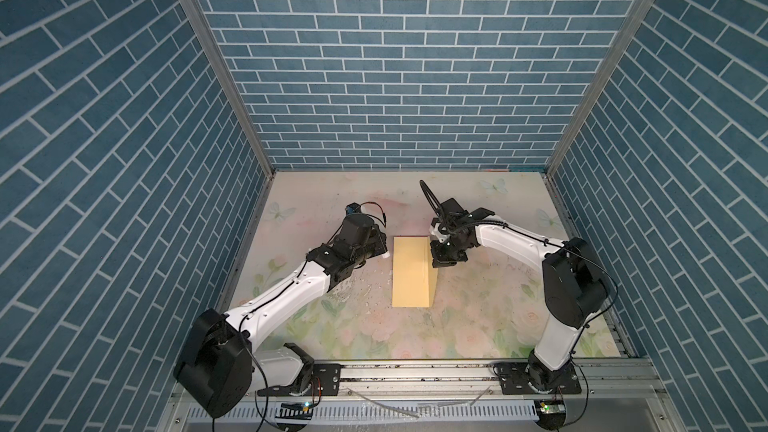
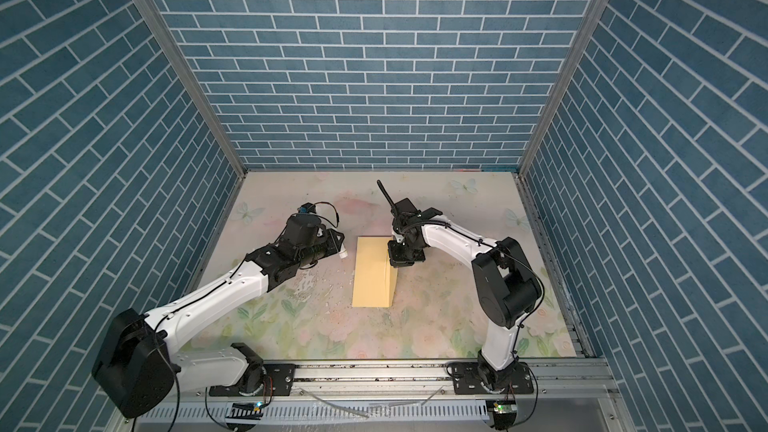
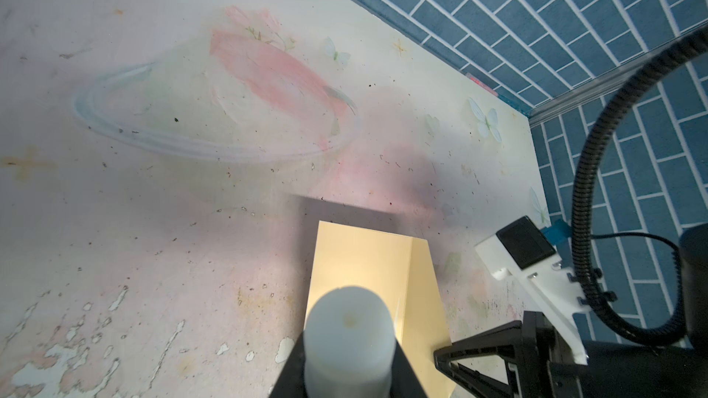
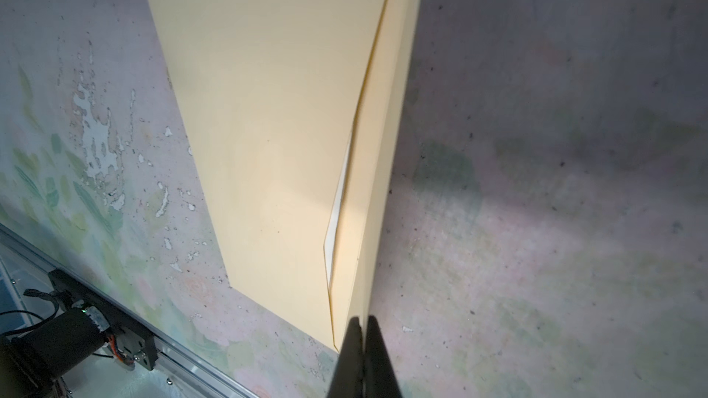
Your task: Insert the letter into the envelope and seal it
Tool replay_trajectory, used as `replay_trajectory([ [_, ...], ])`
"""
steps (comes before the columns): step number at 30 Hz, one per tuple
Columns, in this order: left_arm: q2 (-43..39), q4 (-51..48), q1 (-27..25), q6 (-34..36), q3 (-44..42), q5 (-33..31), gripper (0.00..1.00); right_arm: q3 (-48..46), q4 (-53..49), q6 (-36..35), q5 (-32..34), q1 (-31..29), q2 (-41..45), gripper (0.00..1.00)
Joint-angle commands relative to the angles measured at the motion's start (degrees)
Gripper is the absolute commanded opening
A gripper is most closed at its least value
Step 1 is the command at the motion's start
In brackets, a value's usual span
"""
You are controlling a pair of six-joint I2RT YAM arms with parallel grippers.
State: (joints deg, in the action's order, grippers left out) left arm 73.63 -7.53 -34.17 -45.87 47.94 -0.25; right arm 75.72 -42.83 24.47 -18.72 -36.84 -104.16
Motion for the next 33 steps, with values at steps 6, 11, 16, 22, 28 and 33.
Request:
replay_trajectory([
  [6, 4.5, 6.5, -1.8, -0.5, -2.4, 0.7, 0.00, -1.9, 9.3, -1.5, -4.7, 2.0, 6.1, 0.38],
  [11, 8.1, 9.2, -2.4, -0.7, -3.2, 1.2, 0.00, -13.1, 20.6, 4.1, 1.0, 4.3, 17.8, 0.45],
  [16, 11.6, 11.4, -3.3, -0.8, -3.3, 1.7, 0.00, -21.2, 23.0, 8.3, 6.7, 5.9, 24.7, 0.32],
  [22, 15.7, 13.0, -4.0, -0.7, -3.3, 1.7, 0.00, -27.6, 26.6, 12.6, 7.3, 6.3, 25.5, 0.10],
  [28, 19.0, 14.7, -4.1, -1.1, -4.0, 1.8, 0.00, -30.2, 31.8, 16.4, 4.2, 6.3, 21.7, 0.01],
  [33, 20.8, 15.6, -4.2, -1.4, -4.5, 1.9, 0.00, -31.8, 38.1, 20.4, 0.0, 5.8, 17.6, 0.00],
])
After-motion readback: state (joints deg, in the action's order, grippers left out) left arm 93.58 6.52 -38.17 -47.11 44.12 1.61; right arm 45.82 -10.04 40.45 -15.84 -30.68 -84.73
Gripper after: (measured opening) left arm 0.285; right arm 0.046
